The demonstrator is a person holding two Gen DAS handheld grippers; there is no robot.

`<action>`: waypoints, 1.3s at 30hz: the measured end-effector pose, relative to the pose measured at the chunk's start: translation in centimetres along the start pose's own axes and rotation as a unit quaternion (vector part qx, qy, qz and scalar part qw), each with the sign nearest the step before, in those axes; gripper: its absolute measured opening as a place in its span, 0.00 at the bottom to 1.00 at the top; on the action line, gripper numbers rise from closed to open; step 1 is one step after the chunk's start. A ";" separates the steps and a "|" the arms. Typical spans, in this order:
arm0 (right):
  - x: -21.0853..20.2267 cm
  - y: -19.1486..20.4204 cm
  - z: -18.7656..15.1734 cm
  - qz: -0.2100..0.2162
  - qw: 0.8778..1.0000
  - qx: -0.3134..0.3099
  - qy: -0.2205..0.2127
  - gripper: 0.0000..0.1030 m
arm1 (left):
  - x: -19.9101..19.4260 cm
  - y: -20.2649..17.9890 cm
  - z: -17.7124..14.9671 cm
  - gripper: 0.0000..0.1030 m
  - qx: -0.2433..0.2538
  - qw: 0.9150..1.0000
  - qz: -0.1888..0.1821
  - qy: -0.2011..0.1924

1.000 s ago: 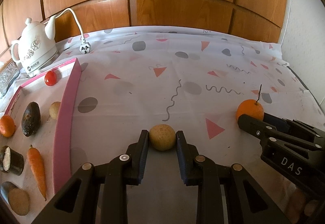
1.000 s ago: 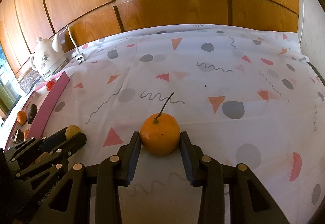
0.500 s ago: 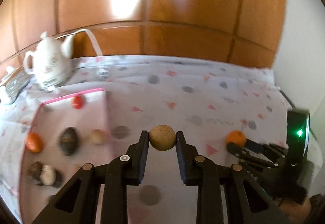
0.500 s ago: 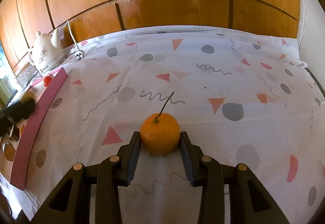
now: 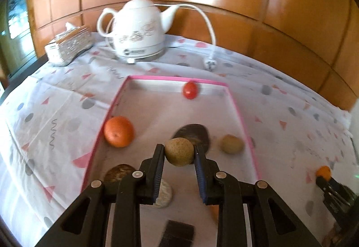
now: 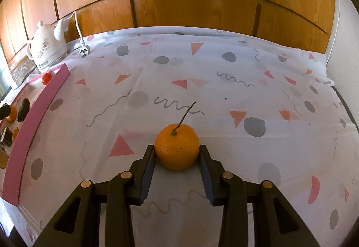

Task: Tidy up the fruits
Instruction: 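Carry the beige fruit into the tray and open the left gripper while the right holds the mandarin, then carry the mandarin into the tray and open the right gripper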

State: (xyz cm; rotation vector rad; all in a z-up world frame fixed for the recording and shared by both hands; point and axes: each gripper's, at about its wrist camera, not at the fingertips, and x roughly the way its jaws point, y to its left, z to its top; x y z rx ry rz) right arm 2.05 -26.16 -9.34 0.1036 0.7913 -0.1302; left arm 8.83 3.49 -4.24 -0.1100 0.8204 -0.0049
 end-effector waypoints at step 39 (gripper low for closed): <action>-3.7 17.3 5.0 0.191 0.970 -0.150 -0.013 0.37 | -5.3 5.8 -1.3 0.68 -0.060 0.997 0.025 -0.042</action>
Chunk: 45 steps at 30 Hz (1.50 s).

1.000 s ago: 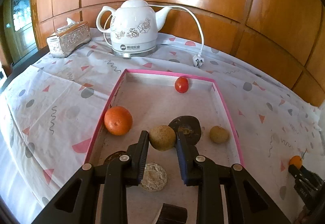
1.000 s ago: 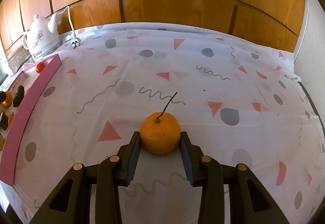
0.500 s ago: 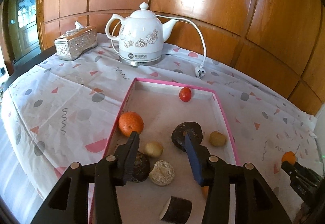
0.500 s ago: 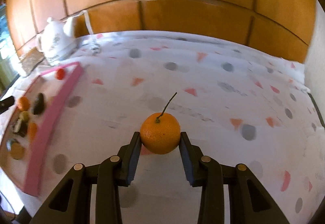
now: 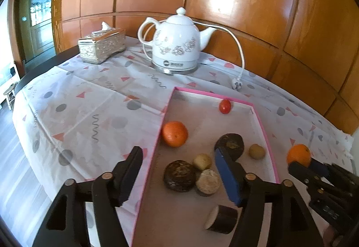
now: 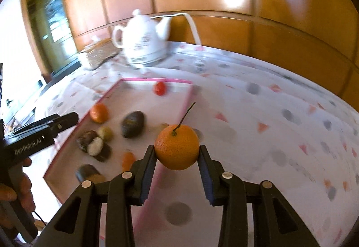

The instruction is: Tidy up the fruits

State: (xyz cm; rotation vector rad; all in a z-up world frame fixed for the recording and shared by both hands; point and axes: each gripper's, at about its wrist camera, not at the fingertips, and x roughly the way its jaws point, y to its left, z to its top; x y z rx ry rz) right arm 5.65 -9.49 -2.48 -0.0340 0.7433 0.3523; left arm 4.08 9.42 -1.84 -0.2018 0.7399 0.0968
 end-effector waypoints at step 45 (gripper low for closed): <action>-2.4 3.7 -2.0 -0.047 0.998 0.031 -0.042 0.57 | -5.1 -1.9 -1.6 1.00 0.011 0.997 0.052 -0.058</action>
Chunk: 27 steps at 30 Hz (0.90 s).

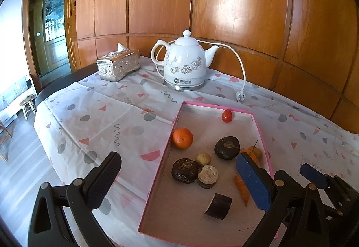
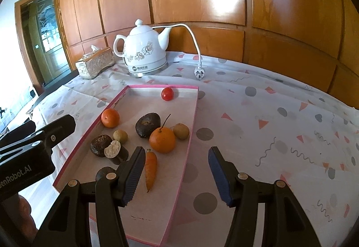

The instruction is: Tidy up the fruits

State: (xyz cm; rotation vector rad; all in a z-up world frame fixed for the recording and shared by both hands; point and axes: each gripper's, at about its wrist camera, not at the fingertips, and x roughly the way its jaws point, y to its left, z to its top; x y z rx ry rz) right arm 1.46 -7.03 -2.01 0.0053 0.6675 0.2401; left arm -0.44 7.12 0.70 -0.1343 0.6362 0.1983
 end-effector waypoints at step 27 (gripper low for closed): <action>-0.2 0.4 -0.1 -0.001 1.000 -0.011 0.000 0.57 | -0.5 -0.6 0.3 1.00 0.002 1.000 -0.002 -0.002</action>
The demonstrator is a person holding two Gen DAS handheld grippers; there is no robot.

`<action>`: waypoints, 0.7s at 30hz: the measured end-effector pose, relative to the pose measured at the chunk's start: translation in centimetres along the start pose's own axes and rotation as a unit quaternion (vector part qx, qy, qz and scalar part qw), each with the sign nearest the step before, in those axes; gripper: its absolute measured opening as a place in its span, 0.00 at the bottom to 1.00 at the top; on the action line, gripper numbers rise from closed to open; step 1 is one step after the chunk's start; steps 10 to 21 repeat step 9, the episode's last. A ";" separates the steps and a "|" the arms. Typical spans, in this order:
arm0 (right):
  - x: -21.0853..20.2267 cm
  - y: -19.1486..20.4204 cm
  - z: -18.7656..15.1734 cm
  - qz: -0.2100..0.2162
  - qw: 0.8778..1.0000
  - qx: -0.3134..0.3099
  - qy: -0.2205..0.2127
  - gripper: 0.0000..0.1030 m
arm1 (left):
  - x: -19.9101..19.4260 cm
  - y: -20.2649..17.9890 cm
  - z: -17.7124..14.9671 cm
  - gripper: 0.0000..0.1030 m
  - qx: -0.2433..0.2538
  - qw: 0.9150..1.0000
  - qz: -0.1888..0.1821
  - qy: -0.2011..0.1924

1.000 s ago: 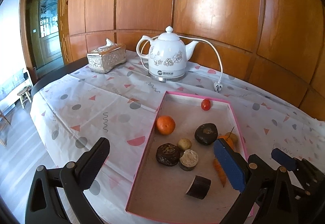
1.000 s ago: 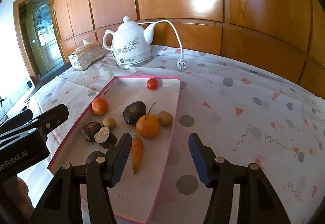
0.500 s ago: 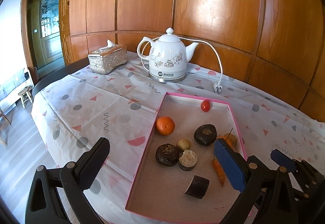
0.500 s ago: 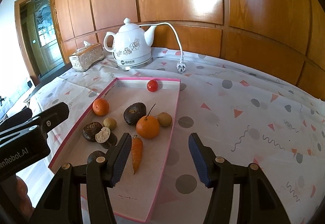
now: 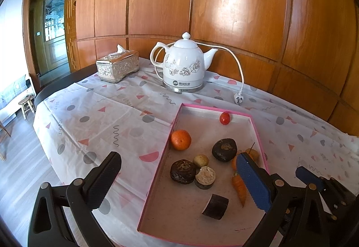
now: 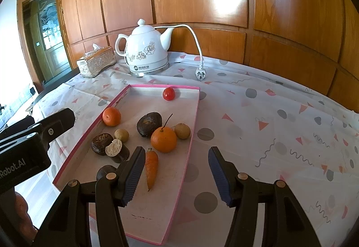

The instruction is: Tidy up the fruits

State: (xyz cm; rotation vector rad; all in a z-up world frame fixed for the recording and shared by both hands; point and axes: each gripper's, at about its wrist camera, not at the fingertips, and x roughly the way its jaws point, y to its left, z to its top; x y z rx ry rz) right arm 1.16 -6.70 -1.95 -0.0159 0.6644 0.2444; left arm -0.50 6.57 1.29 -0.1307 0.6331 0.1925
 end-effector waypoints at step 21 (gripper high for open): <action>-0.1 -0.6 -0.2 -0.003 1.000 0.006 -0.003 0.57 | -0.1 0.1 -0.3 1.00 -0.006 1.000 -0.004 0.000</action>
